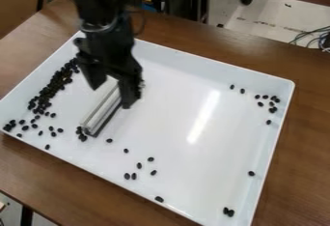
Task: Sweep into pile
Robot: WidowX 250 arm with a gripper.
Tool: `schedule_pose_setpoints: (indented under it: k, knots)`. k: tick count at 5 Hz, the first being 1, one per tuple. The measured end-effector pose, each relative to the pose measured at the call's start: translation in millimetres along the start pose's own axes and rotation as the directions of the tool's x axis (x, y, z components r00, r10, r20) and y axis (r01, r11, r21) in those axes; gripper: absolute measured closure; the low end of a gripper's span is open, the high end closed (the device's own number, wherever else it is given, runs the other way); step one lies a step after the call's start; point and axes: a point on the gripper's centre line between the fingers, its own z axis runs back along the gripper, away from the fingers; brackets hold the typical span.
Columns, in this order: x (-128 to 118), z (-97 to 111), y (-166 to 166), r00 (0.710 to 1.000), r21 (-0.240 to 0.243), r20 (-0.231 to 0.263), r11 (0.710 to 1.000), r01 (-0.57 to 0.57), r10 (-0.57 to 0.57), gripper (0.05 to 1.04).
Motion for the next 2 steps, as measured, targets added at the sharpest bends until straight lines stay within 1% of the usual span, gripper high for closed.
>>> schedule_pose_setpoints:
  k: [1, 2]
  knots:
    - [4.6, 2.2, -41.1, 0.993, -0.054, 0.026, 0.991, 0.121, -0.119, 0.084]
    - [7.0, 2.0, -75.0, 0.975, -0.048, 0.059, 0.975, 0.215, -0.213, 0.084]
